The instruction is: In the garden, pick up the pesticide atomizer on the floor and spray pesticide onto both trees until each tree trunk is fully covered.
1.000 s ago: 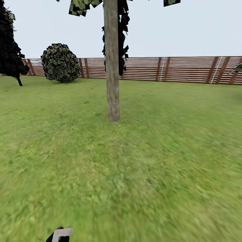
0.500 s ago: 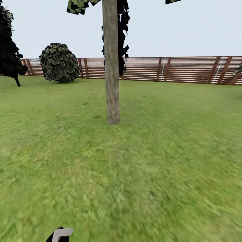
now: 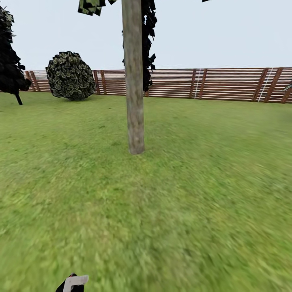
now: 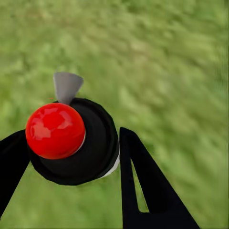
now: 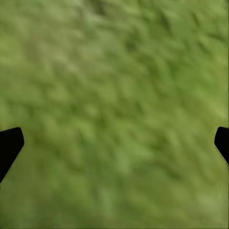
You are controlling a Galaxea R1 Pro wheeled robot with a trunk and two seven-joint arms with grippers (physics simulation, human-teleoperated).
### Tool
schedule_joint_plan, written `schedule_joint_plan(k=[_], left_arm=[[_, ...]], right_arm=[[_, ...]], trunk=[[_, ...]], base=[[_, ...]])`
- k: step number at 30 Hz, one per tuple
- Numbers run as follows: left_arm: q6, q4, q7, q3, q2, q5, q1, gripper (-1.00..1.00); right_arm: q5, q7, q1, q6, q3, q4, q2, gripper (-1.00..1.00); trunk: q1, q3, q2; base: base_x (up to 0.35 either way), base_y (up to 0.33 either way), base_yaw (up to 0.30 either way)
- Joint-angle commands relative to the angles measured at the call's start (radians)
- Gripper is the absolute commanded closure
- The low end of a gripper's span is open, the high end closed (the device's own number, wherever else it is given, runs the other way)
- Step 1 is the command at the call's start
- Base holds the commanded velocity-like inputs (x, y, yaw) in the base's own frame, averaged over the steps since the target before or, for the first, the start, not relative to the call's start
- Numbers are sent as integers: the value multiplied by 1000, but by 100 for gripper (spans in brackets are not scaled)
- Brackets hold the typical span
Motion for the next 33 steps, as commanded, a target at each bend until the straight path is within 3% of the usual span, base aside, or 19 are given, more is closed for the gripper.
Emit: schedule_joint_plan(k=[1, 33], left_arm=[[0, 0, 0, 0, 0, 0, 0, 100], [0, 0, 0, 0, 1, 0, 0, 100]], right_arm=[[0, 0, 0, 0, 0, 0, 0, -100], [0, 0, 0, 0, 0, 0, 0, -100]], trunk=[[0, 0, 0], [0, 0, 0]], base=[[339, 0, 0], [339, 0, 0]])
